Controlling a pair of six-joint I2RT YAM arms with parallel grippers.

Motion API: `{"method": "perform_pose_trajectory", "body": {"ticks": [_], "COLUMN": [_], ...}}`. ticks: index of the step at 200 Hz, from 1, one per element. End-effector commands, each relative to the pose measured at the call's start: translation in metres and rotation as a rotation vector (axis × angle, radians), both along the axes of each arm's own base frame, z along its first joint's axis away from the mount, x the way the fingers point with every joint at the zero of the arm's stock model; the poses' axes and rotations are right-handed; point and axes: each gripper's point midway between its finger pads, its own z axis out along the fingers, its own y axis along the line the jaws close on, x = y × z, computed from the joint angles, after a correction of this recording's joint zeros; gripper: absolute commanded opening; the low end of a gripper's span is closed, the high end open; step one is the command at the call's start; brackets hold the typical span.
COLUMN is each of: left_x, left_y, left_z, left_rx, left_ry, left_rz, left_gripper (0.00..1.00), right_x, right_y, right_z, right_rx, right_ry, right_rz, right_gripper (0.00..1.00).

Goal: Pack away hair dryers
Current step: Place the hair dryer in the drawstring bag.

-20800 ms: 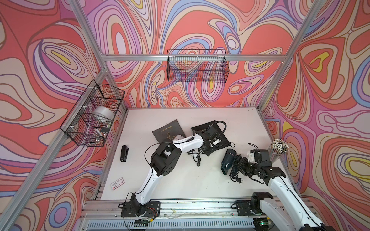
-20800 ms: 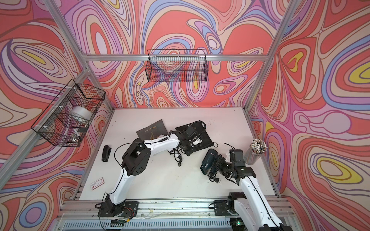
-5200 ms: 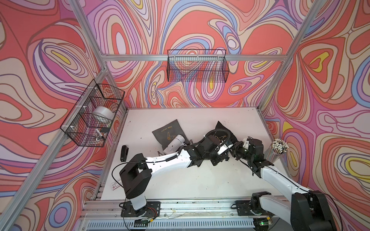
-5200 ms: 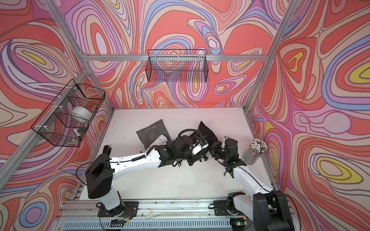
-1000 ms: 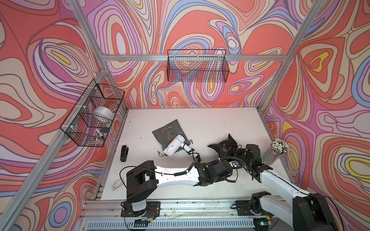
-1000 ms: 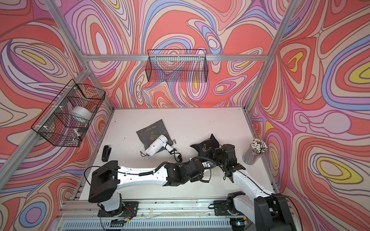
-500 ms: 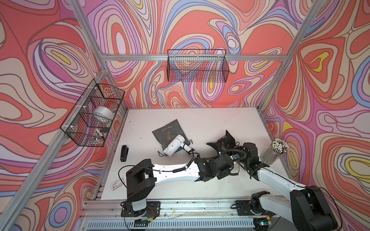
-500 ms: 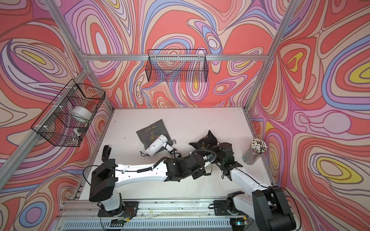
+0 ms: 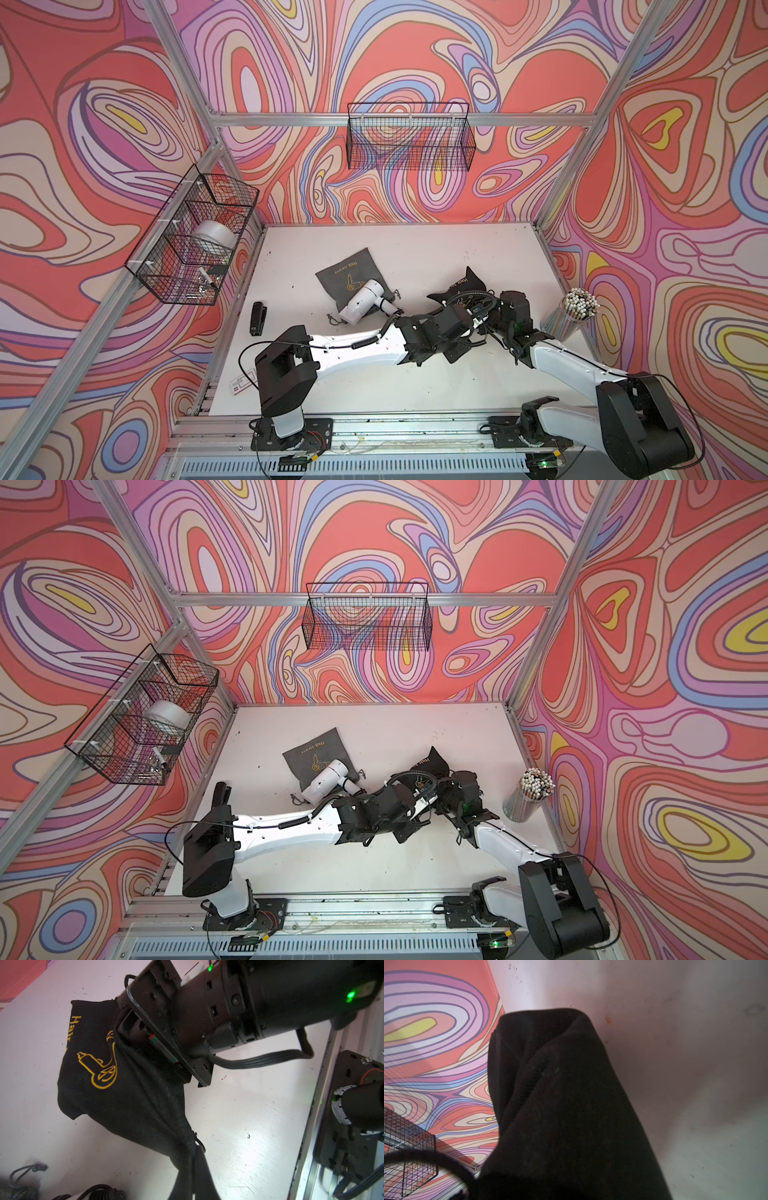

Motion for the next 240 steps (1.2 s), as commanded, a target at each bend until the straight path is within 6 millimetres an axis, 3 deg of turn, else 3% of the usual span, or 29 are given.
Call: {"method": "perform_pose_trajectory", "body": {"ticks": [1,17,68,103,141,183,240], "left_x": [-0.009,0.0,0.02,0.029,0.042,0.055,0.06], "left_y": [-0.003,-0.002,0.006,0.008,0.015,0.019,0.026], "left_z": [0.017,0.016,0.011,0.008,0.004,0.005,-0.001], "left_rx": [-0.045,-0.038,0.001,0.037,0.082,0.099,0.128], "left_ry": [0.048,0.043,0.02,0.01,0.003,0.001,-0.002], "left_rz": [-0.022,0.01,0.091,0.12,0.18,0.218,0.239], "left_gripper": [0.0,0.0,0.0,0.0,0.0,0.0,0.0], "right_x": [0.014,0.011,0.006,0.007,-0.007,-0.027,-0.05], "right_y": [-0.001,0.004,0.018,0.027,0.029,0.029,0.024], "right_z": [0.021,0.016,-0.004,-0.005,-0.01,-0.015,0.001], "right_rx": [-0.053,-0.076,-0.056,-0.046,-0.059,-0.075,-0.158], "right_ry": [-0.077,-0.062,-0.037,-0.046,-0.015,0.021,0.024], "right_rz": [0.023,0.072,0.147,0.169,0.214,0.258,0.33], "right_gripper": [0.13,0.2,0.3,0.49,0.62,0.68,0.71]}}
